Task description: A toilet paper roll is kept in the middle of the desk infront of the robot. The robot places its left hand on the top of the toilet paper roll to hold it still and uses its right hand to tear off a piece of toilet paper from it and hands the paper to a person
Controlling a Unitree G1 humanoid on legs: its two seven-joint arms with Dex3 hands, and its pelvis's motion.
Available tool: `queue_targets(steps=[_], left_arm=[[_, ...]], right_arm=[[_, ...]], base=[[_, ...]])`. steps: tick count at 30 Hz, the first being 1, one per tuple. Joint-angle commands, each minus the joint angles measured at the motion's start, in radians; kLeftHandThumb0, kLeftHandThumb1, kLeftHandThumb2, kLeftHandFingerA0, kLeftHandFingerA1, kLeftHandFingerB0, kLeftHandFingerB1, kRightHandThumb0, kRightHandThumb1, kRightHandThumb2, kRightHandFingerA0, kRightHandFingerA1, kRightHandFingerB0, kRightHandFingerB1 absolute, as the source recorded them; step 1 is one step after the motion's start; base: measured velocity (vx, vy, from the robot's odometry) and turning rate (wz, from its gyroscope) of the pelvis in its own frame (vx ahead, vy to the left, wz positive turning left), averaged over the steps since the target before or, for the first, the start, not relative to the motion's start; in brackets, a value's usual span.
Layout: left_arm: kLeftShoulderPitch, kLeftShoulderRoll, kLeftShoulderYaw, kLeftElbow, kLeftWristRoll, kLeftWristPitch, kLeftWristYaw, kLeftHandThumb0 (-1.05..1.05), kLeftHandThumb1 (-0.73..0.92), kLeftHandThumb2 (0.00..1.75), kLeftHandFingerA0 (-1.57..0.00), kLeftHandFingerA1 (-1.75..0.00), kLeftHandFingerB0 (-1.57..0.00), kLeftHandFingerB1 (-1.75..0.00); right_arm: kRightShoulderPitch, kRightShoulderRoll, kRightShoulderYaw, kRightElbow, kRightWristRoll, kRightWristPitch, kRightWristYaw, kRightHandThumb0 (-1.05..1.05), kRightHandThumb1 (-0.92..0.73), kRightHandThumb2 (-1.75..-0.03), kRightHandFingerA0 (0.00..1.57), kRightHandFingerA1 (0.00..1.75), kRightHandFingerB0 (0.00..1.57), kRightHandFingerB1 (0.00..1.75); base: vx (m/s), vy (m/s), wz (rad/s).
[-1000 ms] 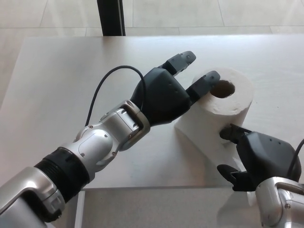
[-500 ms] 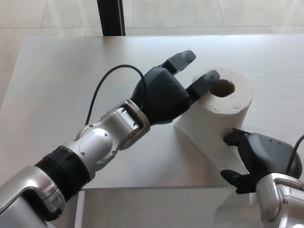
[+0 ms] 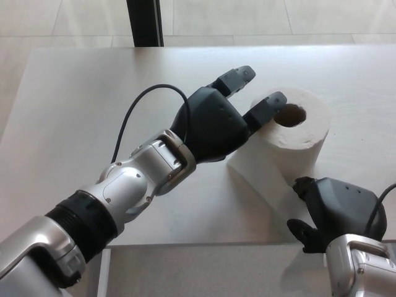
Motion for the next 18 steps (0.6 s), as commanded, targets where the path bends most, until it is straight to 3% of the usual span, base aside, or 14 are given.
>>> queue_targets(steps=[1, 2, 4, 5, 6, 7, 8, 9, 10, 11, 12, 13, 16, 18], left_arm=[[0.031, 0.028, -0.014, -0.003, 0.007, -0.020, -0.019, -0.61, 0.64, 0.77, 0.00, -0.09, -0.02, -0.20], [0.030, 0.027, -0.015, -0.004, 0.008, -0.018, -0.023, -0.60, 0.62, 0.77, 0.00, -0.09, -0.02, -0.20], [0.037, 0.025, -0.019, -0.002, 0.015, -0.015, -0.002, -0.63, 0.51, 0.91, 0.00, -0.29, 0.00, -0.26], [0.034, 0.023, -0.020, 0.007, 0.015, -0.016, 0.005, -0.56, 0.65, 0.73, 0.00, -0.14, -0.01, -0.25], [0.034, 0.022, -0.020, 0.008, 0.015, -0.016, 0.006, -0.56, 0.65, 0.73, 0.00, -0.14, -0.01, -0.25], [0.033, 0.022, -0.019, 0.012, 0.016, -0.017, 0.020, -0.51, 0.61, 0.71, 0.00, -0.17, -0.02, -0.28], [0.033, 0.022, -0.019, 0.013, 0.016, -0.018, 0.021, -0.51, 0.61, 0.71, 0.00, -0.17, -0.02, -0.28], [0.033, 0.023, -0.015, 0.008, 0.012, -0.015, 0.009, -0.51, 0.65, 0.59, 0.00, -0.19, 0.00, -0.31], [0.032, 0.023, -0.016, 0.011, 0.013, -0.013, 0.009, -0.49, 0.64, 0.59, 0.00, -0.19, 0.00, -0.31], [0.035, 0.027, -0.015, 0.004, 0.013, -0.014, 0.002, -0.52, 0.50, 0.83, 0.00, -0.18, -0.02, -0.23], [0.034, 0.028, -0.016, 0.004, 0.018, -0.009, -0.001, -0.52, 0.50, 0.83, 0.00, -0.18, -0.02, -0.22], [0.034, 0.028, -0.015, 0.005, 0.015, -0.011, -0.001, -0.48, 0.61, 0.58, 0.00, -0.18, 0.00, -0.30], [0.038, 0.025, -0.014, 0.008, 0.011, -0.012, 0.000, -0.48, 0.64, 0.59, 0.00, -0.21, 0.00, -0.31], [0.035, 0.024, -0.025, 0.015, 0.028, -0.008, 0.021, -0.51, 0.64, 0.59, 0.00, -0.25, 0.00, -0.31]], right_arm=[[0.109, 0.067, -0.119, 0.020, 0.094, -0.308, -0.342, -0.32, -0.77, -0.89, 0.95, 1.75, 0.83, 0.91], [0.116, 0.071, -0.134, 0.024, 0.111, -0.354, -0.376, -0.30, -0.73, -0.93, 0.95, 1.75, 0.83, 1.03], [0.138, 0.084, -0.154, 0.023, 0.134, -0.415, -0.422, -0.30, -0.67, -0.97, 0.95, 1.75, 0.82, 1.08], [0.142, 0.085, -0.159, 0.024, 0.133, -0.433, -0.437, -0.25, -0.67, -0.99, 0.96, 1.75, 0.78, 1.19], [0.143, 0.087, -0.161, 0.025, 0.133, -0.437, -0.439, -0.25, -0.67, -0.99, 0.96, 1.75, 0.78, 1.19], [0.153, 0.090, -0.174, 0.025, 0.139, -0.474, -0.470, -0.25, -0.70, -0.97, 0.92, 1.75, 0.73, 1.40], [0.155, 0.092, -0.178, 0.026, 0.139, -0.482, -0.474, -0.25, -0.70, -0.97, 0.92, 1.75, 0.73, 1.40], [0.168, 0.090, -0.192, 0.026, 0.142, -0.520, -0.515, -0.24, -0.73, -0.87, 0.85, 1.75, 0.67, 1.55], [0.174, 0.087, -0.202, 0.032, 0.145, -0.554, -0.548, -0.19, -0.66, -0.95, 0.79, 1.70, 0.67, 1.58], [0.177, 0.094, -0.217, 0.052, 0.148, -0.593, -0.607, -0.24, -0.63, -0.92, 0.86, 1.75, 0.69, 1.62], [0.179, 0.105, -0.241, 0.073, 0.179, -0.659, -0.655, -0.17, -0.60, -1.00, 0.82, 1.71, 0.71, 1.65], [0.181, 0.117, -0.259, 0.082, 0.197, -0.686, -0.672, -0.16, -0.62, -1.03, 0.86, 1.75, 0.74, 1.66], [0.203, 0.192, -0.329, 0.071, 0.281, -0.725, -0.665, -0.22, -0.59, -1.04, 0.82, 1.75, 0.71, 1.69], [0.226, 0.305, -0.430, 0.049, 0.417, -0.803, -0.660, -0.24, -0.59, -1.03, 0.87, 1.68, 0.75, 1.56]], base=[[0.00, 0.000, 0.00], [0.00, 0.000, 0.00], [0.00, 0.000, 0.00], [0.00, 0.000, 0.00], [0.00, 0.000, 0.00], [0.00, 0.000, 0.00], [0.00, 0.000, 0.00], [0.00, 0.000, 0.00], [0.00, 0.000, 0.00], [0.00, 0.000, 0.00], [0.00, 0.000, 0.00], [0.00, 0.000, 0.00], [0.00, 0.000, 0.00], [0.00, 0.000, 0.00]])
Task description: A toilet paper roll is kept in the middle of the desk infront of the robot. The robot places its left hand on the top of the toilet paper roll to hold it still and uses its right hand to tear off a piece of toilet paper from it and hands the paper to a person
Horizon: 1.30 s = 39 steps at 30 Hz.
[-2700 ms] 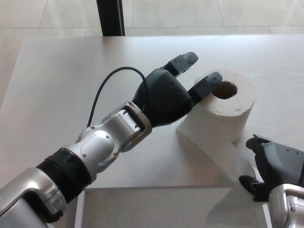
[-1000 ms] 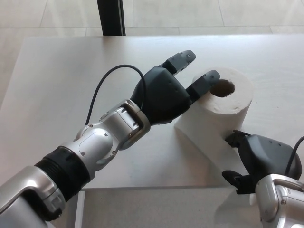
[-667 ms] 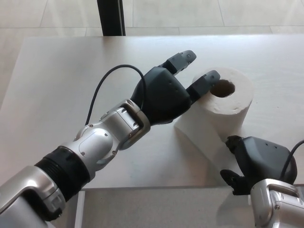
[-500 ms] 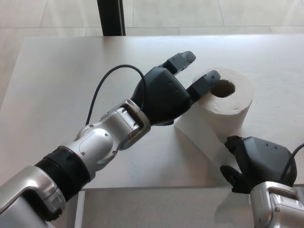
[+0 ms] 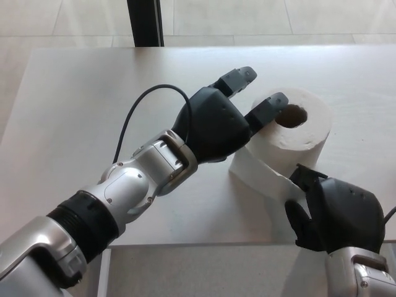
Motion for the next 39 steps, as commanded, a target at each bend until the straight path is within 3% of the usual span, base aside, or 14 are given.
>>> queue_targets(steps=[1, 3, 4, 7, 12, 23, 30, 31, 32, 33, 34, 36, 38, 39], left_arm=[[0.035, 0.026, -0.025, 0.017, 0.026, -0.006, 0.009, -0.53, 0.62, 0.60, 0.00, -0.20, 0.00, -0.29], [0.035, 0.027, -0.018, 0.015, 0.010, -0.022, 0.006, -0.50, 0.63, 0.59, 0.00, -0.24, 0.00, -0.31], [0.041, 0.027, -0.020, 0.012, 0.010, -0.020, 0.004, -0.50, 0.63, 0.58, 0.00, -0.23, 0.00, -0.31], [0.048, 0.031, -0.021, -0.003, 0.013, -0.013, -0.016, -0.51, 0.61, 0.58, 0.00, -0.20, 0.00, -0.32], [0.054, 0.039, -0.026, -0.008, 0.018, -0.014, -0.021, -0.50, 0.63, 0.59, 0.00, -0.19, 0.00, -0.30], [0.059, 0.035, -0.029, -0.006, 0.022, -0.008, -0.019, -0.52, 0.65, 0.60, 0.00, -0.19, 0.00, -0.30], [0.056, 0.037, -0.028, -0.016, 0.021, -0.012, -0.029, -0.52, 0.62, 0.62, 0.00, -0.17, 0.00, -0.28], [0.056, 0.036, -0.031, -0.015, 0.024, -0.012, -0.026, -0.52, 0.62, 0.62, 0.00, -0.17, 0.00, -0.28], [0.055, 0.036, -0.038, -0.016, 0.033, -0.009, -0.028, -0.57, 0.51, 0.84, 0.00, -0.18, -0.03, -0.20], [0.055, 0.038, -0.035, -0.020, 0.030, -0.011, -0.031, -0.57, 0.50, 0.84, 0.00, -0.19, -0.03, -0.21], [0.054, 0.039, -0.036, -0.013, 0.031, -0.015, -0.019, -0.53, 0.64, 0.59, 0.00, -0.22, 0.00, -0.30], [0.054, 0.043, -0.034, -0.016, 0.031, -0.014, -0.019, -0.53, 0.64, 0.59, 0.00, -0.22, 0.00, -0.30], [0.053, 0.043, -0.033, -0.019, 0.029, -0.013, -0.032, -0.53, 0.65, 0.59, 0.00, -0.19, 0.00, -0.31], [0.053, 0.042, -0.034, -0.017, 0.030, -0.012, -0.029, -0.53, 0.65, 0.58, 0.00, -0.21, -0.01, -0.30]], right_arm=[[0.113, 0.259, -0.326, 0.030, 0.411, -0.565, -0.433, -0.24, -0.59, -1.02, 0.87, 1.66, 0.76, 1.52], [0.109, 0.311, -0.366, 0.031, 0.446, -0.590, -0.441, -0.23, -0.58, -1.00, 0.87, 1.63, 0.77, 1.49], [0.089, 0.361, -0.432, 0.047, 0.524, -0.647, -0.439, -0.24, -0.53, -1.11, 0.93, 1.64, 0.81, 1.48], [0.061, 0.451, -0.538, 0.046, 0.658, -0.691, -0.392, -0.24, -0.53, -1.19, 1.03, 1.68, 0.82, 1.51], [0.022, 0.566, -0.660, -0.017, 0.802, -0.646, -0.327, -0.19, -0.55, -1.21, 1.07, 1.69, 0.83, 1.52], [-0.118, 0.611, -0.839, -0.073, 0.956, -0.635, -0.311, -0.12, -0.50, -1.37, 1.08, 1.75, 0.87, 1.54], [-0.196, 0.604, -0.922, -0.070, 1.010, -0.620, -0.346, -0.21, -0.49, -1.26, 1.03, 1.75, 0.77, 1.57], [-0.206, 0.606, -0.936, -0.070, 1.032, -0.620, -0.345, -0.26, -0.56, -1.18, 1.05, 1.75, 0.78, 1.55], [-0.240, 0.614, -0.978, -0.084, 1.092, -0.585, -0.380, -0.23, -0.58, -1.13, 1.02, 1.75, 0.67, 1.46], [-0.259, 0.615, -0.995, -0.083, 1.126, -0.594, -0.385, -0.16, -0.57, -1.22, 1.01, 1.75, 0.66, 1.44], [-0.288, 0.604, -1.026, -0.092, 1.170, -0.568, -0.399, -0.13, -0.55, -1.22, 0.99, 1.75, 0.66, 1.50], [-0.293, 0.606, -1.028, -0.089, 1.171, -0.567, -0.397, -0.13, -0.55, -1.22, 0.99, 1.75, 0.66, 1.50], [-0.339, 0.598, -1.070, -0.108, 1.241, -0.517, -0.429, -0.14, -0.65, -1.07, 0.96, 1.75, 0.63, 1.49], [-0.357, 0.596, -1.083, -0.110, 1.254, -0.504, -0.448, -0.21, -0.79, -0.83, 0.99, 1.75, 0.60, 1.57]], base=[[0.00, 0.000, 0.00], [0.00, 0.000, 0.00], [0.00, 0.000, 0.00], [0.00, 0.000, 0.00], [0.00, 0.000, 0.00], [0.00, 0.000, 0.00], [0.00, 0.000, 0.00], [0.00, 0.000, 0.00], [0.00, 0.000, 0.00], [0.00, 0.000, 0.00], [0.00, 0.000, 0.00], [0.00, 0.000, 0.00], [0.00, 0.000, 0.00], [0.00, 0.000, 0.00]])
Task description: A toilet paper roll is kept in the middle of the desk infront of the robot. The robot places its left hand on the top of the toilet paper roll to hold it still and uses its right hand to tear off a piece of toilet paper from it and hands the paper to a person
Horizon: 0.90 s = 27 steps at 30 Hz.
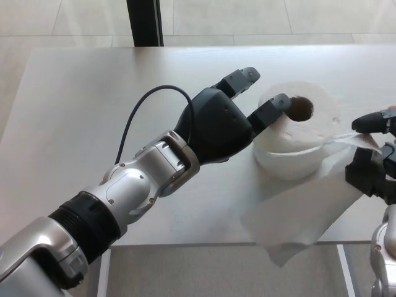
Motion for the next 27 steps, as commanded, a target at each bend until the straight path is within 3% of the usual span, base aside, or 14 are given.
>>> queue_targets(steps=[1, 3, 4, 5, 6, 7, 8, 9, 23, 26, 27], left_arm=[[0.050, 0.046, -0.032, -0.010, 0.030, -0.012, -0.030, -0.53, 0.65, 0.58, 0.00, -0.21, -0.01, -0.30], [0.055, 0.046, -0.033, -0.009, 0.030, -0.013, -0.021, -0.52, 0.62, 0.62, 0.00, -0.16, 0.00, -0.27], [0.054, 0.043, -0.035, -0.005, 0.033, -0.010, -0.018, -0.53, 0.62, 0.64, 0.00, -0.16, 0.00, -0.25], [0.052, 0.042, -0.038, -0.004, 0.038, -0.008, -0.014, -0.52, 0.62, 0.62, 0.00, -0.19, 0.00, -0.28], [0.052, 0.042, -0.038, -0.005, 0.038, -0.008, -0.016, -0.53, 0.61, 0.63, 0.00, -0.17, 0.00, -0.27], [0.052, 0.043, -0.039, -0.003, 0.040, -0.010, -0.012, -0.53, 0.61, 0.62, 0.00, -0.18, 0.00, -0.28], [0.051, 0.044, -0.041, -0.007, 0.040, -0.011, -0.024, -0.57, 0.51, 0.85, 0.00, -0.19, -0.03, -0.20], [0.052, 0.044, -0.040, -0.006, 0.036, -0.015, -0.023, -0.53, 0.63, 0.62, 0.00, -0.16, 0.00, -0.27], [0.056, 0.057, -0.046, -0.018, 0.039, -0.042, 0.027, -0.50, 0.60, 0.65, 0.00, -0.20, 0.00, -0.25], [0.055, 0.055, -0.048, -0.020, 0.041, -0.039, 0.017, -0.52, 0.62, 0.62, 0.00, -0.20, 0.00, -0.25], [0.057, 0.060, -0.048, -0.032, 0.045, -0.035, 0.006, -0.52, 0.64, 0.58, 0.00, -0.22, 0.00, -0.27]], right_arm=[[-0.271, 0.236, -0.436, -0.109, 0.747, -0.192, -0.372, -0.21, -0.79, -0.83, 0.99, 1.75, 0.60, 1.57], [-0.303, 0.230, -0.456, -0.109, 0.777, -0.178, -0.390, -0.13, -0.70, -1.01, 0.98, 1.75, 0.73, 1.52], [-0.316, 0.226, -0.463, -0.109, 0.783, -0.172, -0.395, -0.22, -0.61, -1.11, 1.30, 1.54, 0.92, 1.31], [-0.329, 0.223, -0.472, -0.111, 0.801, -0.165, -0.400, -0.31, -0.63, -1.07, 1.23, 1.42, 0.93, 1.24], [-0.344, 0.216, -0.483, -0.110, 0.823, -0.158, -0.404, -0.18, -0.70, -0.89, 1.24, 1.75, 0.78, 1.41], [-0.363, 0.210, -0.497, -0.103, 0.847, -0.153, -0.415, -0.26, -0.79, -0.79, 0.99, 1.75, 0.67, 1.63], [-0.393, 0.197, -0.514, -0.098, 0.848, -0.145, -0.442, -0.26, -0.80, -0.76, 0.99, 1.75, 0.66, 1.66], [-0.408, 0.192, -0.525, -0.096, 0.861, -0.141, -0.454, -0.30, -0.85, -0.71, 1.00, 1.75, 0.63, 1.69], [-0.464, 0.185, -0.585, -0.103, 0.895, -0.091, -0.444, -0.41, -0.92, -0.67, 1.00, 1.75, 0.59, 1.72], [-0.477, 0.177, -0.595, -0.097, 0.902, -0.088, -0.457, -0.34, -0.92, -0.71, 0.99, 1.75, 0.61, 1.70], [-0.491, 0.166, -0.609, -0.088, 0.905, -0.088, -0.468, -0.36, -0.92, -0.67, 0.95, 1.75, 0.55, 1.64]], base=[[0.00, 0.000, 0.00], [0.00, 0.000, 0.00], [0.00, 0.000, 0.00], [0.00, 0.000, 0.00], [0.00, 0.000, 0.00], [0.00, 0.000, 0.00], [0.00, 0.000, 0.00], [0.00, 0.000, 0.00], [0.00, 0.000, 0.00], [0.00, 0.000, 0.00], [0.00, 0.000, 0.00]])
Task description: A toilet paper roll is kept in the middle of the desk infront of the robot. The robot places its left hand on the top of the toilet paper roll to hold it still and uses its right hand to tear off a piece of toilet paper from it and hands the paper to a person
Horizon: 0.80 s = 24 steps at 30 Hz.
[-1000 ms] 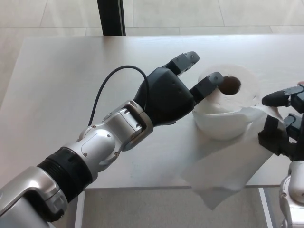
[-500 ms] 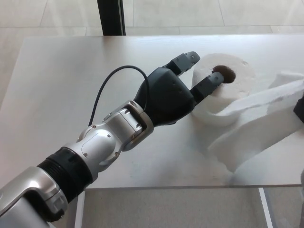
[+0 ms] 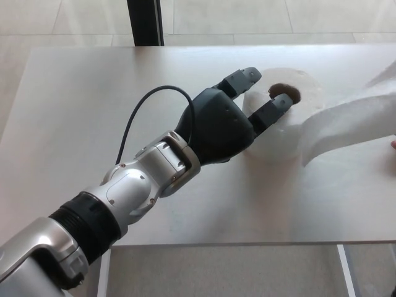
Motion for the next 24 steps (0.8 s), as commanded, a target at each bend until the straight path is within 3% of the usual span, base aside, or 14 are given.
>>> queue_targets(steps=[1, 5, 6, 7, 8, 9, 15, 17, 18, 19, 20, 22, 23, 24], left_arm=[[0.059, 0.061, -0.051, -0.013, 0.051, -0.034, 0.031, -0.53, 0.61, 0.63, 0.00, -0.19, 0.00, -0.24], [0.075, 0.068, -0.050, -0.013, 0.044, -0.044, 0.056, -0.50, 0.60, 0.68, 0.00, -0.20, 0.00, -0.26], [0.077, 0.068, -0.048, -0.014, 0.041, -0.046, 0.055, -0.50, 0.60, 0.68, 0.00, -0.20, 0.00, -0.26], [0.075, 0.068, -0.048, -0.016, 0.042, -0.045, 0.053, -0.50, 0.60, 0.68, 0.00, -0.20, 0.00, -0.26], [0.080, 0.068, -0.051, -0.013, 0.043, -0.046, 0.061, -0.52, 0.59, 0.65, 0.00, -0.22, 0.00, -0.27], [0.084, 0.072, -0.054, -0.016, 0.047, -0.047, 0.066, -0.52, 0.60, 0.65, 0.00, -0.24, 0.00, -0.27], [0.094, 0.079, -0.063, -0.010, 0.052, -0.055, 0.082, -0.51, 0.60, 0.65, 0.00, -0.24, 0.00, -0.28], [0.096, 0.078, -0.065, 0.002, 0.053, -0.057, 0.101, -0.51, 0.60, 0.64, 0.00, -0.23, 0.00, -0.27], [0.097, 0.078, -0.065, 0.004, 0.051, -0.060, 0.109, -0.54, 0.48, 0.87, 0.00, -0.28, -0.01, -0.27], [0.098, 0.077, -0.067, 0.007, 0.050, -0.061, 0.110, -0.54, 0.48, 0.87, 0.00, -0.28, -0.01, -0.27], [0.103, 0.082, -0.064, -0.006, 0.045, -0.060, 0.089, -0.50, 0.60, 0.64, 0.00, -0.23, 0.00, -0.28], [0.109, 0.088, -0.067, -0.009, 0.048, -0.057, 0.089, -0.49, 0.60, 0.63, 0.00, -0.26, 0.00, -0.29], [0.113, 0.090, -0.067, -0.010, 0.046, -0.057, 0.090, -0.50, 0.61, 0.61, 0.00, -0.27, -0.01, -0.31], [0.118, 0.094, -0.067, -0.012, 0.044, -0.055, 0.090, -0.50, 0.61, 0.63, 0.00, -0.27, 0.00, -0.33]], right_arm=[[-0.211, 0.119, -0.286, -0.077, 0.520, -0.097, -0.351, -0.35, -0.87, -0.66, 0.99, 1.75, 0.63, 1.66], [-0.231, 0.105, -0.309, -0.079, 0.521, -0.094, -0.368, -0.26, -0.81, -0.77, 1.04, 1.75, 0.72, 1.64], [-0.234, 0.101, -0.312, -0.079, 0.527, -0.092, -0.364, -0.21, -0.70, -0.94, 1.04, 1.75, 0.70, 1.67], [-0.236, 0.099, -0.315, -0.080, 0.531, -0.089, -0.365, -0.21, -0.70, -0.94, 1.04, 1.75, 0.70, 1.67], [-0.239, 0.096, -0.318, -0.090, 0.542, -0.077, -0.371, -0.33, -0.84, -0.73, 1.03, 1.75, 0.71, 1.68], [-0.241, 0.089, -0.323, -0.098, 0.571, -0.063, -0.364, -0.42, -0.91, -0.68, 1.03, 1.75, 0.69, 1.71], [-0.291, 0.033, -0.351, -0.111, 0.611, -0.052, -0.381, -0.35, -0.90, -0.65, 1.01, 1.75, 0.58, 1.68], [-0.345, -0.016, -0.373, -0.085, 0.604, -0.062, -0.388, -0.37, -0.91, -0.66, 1.01, 1.75, 0.62, 1.73], [-0.362, -0.034, -0.383, -0.076, 0.607, -0.060, -0.394, -0.39, -0.91, -0.66, 1.01, 1.75, 0.61, 1.73], [-0.363, -0.036, -0.388, -0.074, 0.608, -0.058, -0.395, -0.39, -0.91, -0.66, 1.01, 1.75, 0.61, 1.73], [-0.394, -0.070, -0.402, -0.065, 0.610, -0.062, -0.390, -0.36, -0.89, -0.64, 1.00, 1.75, 0.55, 1.73], [-0.402, -0.094, -0.408, -0.057, 0.619, -0.039, -0.363, -0.35, -0.87, -0.64, 1.00, 1.75, 0.51, 1.75], [-0.421, -0.118, -0.416, -0.044, 0.615, -0.023, -0.361, -0.35, -0.87, -0.67, 1.04, 1.75, 0.67, 1.73], [-0.451, -0.163, -0.419, -0.021, 0.592, 0.002, -0.353, -0.35, -0.88, -0.68, 1.04, 1.75, 0.66, 1.69]], base=[[0.00, 0.000, 0.00], [0.00, 0.000, 0.00], [0.00, 0.000, 0.00], [0.00, 0.000, 0.00], [0.00, 0.000, 0.00], [0.00, 0.000, 0.00], [0.00, 0.000, 0.00], [0.00, 0.000, 0.00], [0.00, 0.000, 0.00], [0.00, 0.000, 0.00], [0.00, 0.000, 0.00], [0.00, 0.000, 0.00], [0.00, 0.000, 0.00], [0.00, 0.000, 0.00]])
